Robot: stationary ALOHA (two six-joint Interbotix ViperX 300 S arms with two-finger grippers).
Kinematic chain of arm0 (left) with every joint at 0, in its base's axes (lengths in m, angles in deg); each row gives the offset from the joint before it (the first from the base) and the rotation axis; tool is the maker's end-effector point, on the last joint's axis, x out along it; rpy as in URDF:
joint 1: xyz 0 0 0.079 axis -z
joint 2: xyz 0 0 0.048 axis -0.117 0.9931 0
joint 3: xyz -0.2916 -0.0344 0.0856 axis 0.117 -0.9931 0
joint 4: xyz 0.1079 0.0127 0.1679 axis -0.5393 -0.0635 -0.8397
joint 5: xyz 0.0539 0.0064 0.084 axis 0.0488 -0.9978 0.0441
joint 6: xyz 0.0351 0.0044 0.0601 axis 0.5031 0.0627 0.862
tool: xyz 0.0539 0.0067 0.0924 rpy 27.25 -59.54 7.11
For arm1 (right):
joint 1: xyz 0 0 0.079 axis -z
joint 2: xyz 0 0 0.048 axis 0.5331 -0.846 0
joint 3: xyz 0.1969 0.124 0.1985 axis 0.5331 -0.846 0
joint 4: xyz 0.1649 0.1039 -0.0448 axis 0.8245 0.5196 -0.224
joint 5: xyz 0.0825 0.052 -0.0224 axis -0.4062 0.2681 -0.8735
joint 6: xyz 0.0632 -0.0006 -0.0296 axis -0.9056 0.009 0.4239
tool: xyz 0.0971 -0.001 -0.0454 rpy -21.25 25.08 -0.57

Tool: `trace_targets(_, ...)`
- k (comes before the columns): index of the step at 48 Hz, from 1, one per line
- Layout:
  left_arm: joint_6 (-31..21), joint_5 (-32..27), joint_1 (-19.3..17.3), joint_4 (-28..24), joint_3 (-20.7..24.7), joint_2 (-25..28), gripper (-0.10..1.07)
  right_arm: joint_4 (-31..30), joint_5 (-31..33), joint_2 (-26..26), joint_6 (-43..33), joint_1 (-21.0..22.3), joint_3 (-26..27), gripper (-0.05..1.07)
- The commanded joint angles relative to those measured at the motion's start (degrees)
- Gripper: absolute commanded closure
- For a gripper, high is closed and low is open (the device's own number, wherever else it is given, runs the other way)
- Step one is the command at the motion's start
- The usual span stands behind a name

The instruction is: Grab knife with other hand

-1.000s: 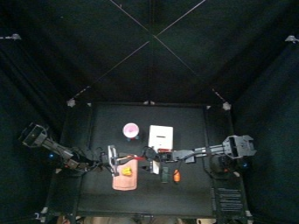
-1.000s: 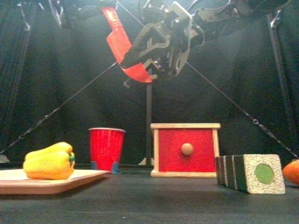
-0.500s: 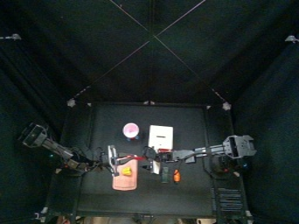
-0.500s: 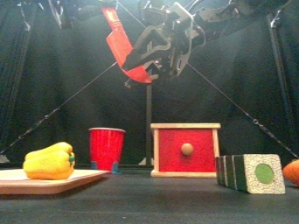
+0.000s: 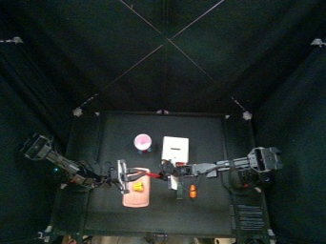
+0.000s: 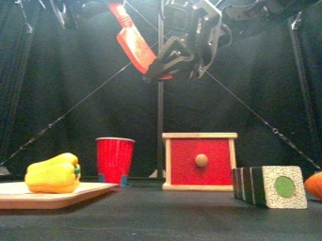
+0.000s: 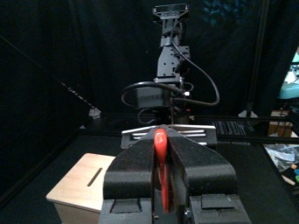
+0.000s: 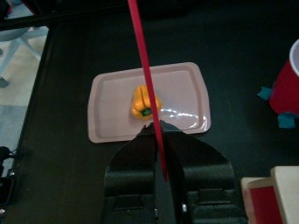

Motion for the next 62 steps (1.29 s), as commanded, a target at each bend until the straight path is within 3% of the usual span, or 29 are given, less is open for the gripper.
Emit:
trace_targets(1, 0.09, -0.44, -0.09, 0.26, 0.88, -0.18, 0.52, 0.35, -1.14, 4.48, -0.26, 0.09, -0.97, 0.68)
trace_targets(11, 0.0, 1.41, -0.44, 3.6, 0.53, -0.88, 0.52, 0.35, -8.35, 11.51, -0.26, 0.09, -8.0, 0.69)
trace_targets(20, 0.0, 8.44, -2.72, 6.77, 1.14, -0.88, 0.52, -0.09, -15.91, 15.12, -0.35, 0.35, -13.36, 0.69)
trace_targets(30, 0.0, 13.01, -4.83, 8.96, 1.23, -0.88, 0.52, -0.35, -16.44, 15.21, -0.35, 0.35, -13.54, 0.69)
trace_targets(51, 0.18, 13.27, -5.8, 10.63, 0.79, -1.05, 0.48, -0.18, -16.44, 15.03, -0.35, 0.44, -13.71, 0.7)
trace_targets(57, 0.18, 13.62, -5.8, 10.55, 0.7, -1.05, 0.4, -0.18, -16.44, 15.03, -0.35, 0.53, -13.8, 0.7)
trace_targets(62, 0.18, 13.89, -5.8, 10.63, 0.7, -1.05, 0.26, -0.18, -16.44, 15.03, -0.35, 0.53, -13.8, 0.7)
